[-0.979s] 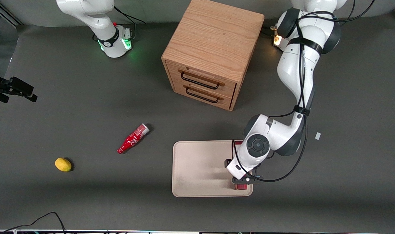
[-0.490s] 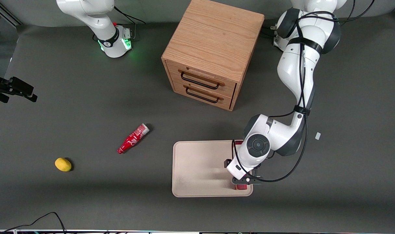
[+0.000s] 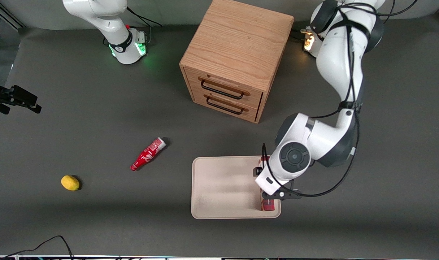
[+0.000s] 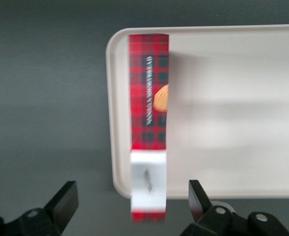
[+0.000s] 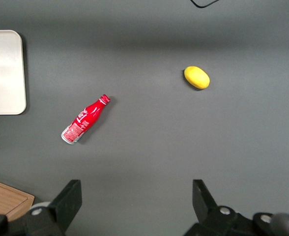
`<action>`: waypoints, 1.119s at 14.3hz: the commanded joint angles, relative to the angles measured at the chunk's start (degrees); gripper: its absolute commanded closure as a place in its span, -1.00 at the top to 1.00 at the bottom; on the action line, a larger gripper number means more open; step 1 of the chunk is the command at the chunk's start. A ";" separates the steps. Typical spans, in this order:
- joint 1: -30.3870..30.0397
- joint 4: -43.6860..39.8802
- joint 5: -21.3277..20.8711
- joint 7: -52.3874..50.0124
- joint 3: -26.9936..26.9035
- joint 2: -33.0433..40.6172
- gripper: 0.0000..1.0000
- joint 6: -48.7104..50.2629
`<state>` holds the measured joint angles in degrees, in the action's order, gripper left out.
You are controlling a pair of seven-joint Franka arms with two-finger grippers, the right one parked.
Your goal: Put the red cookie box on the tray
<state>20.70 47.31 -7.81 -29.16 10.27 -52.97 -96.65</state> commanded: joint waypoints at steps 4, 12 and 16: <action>-3.73 1.46 1.92 7.09 -0.07 11.54 1.00 13.48; -9.63 38.06 7.11 30.02 -11.92 41.85 1.00 8.08; -9.63 51.55 6.76 35.90 -18.07 53.83 1.00 4.71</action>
<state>10.40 89.08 -1.26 2.99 -5.10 -7.24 -88.66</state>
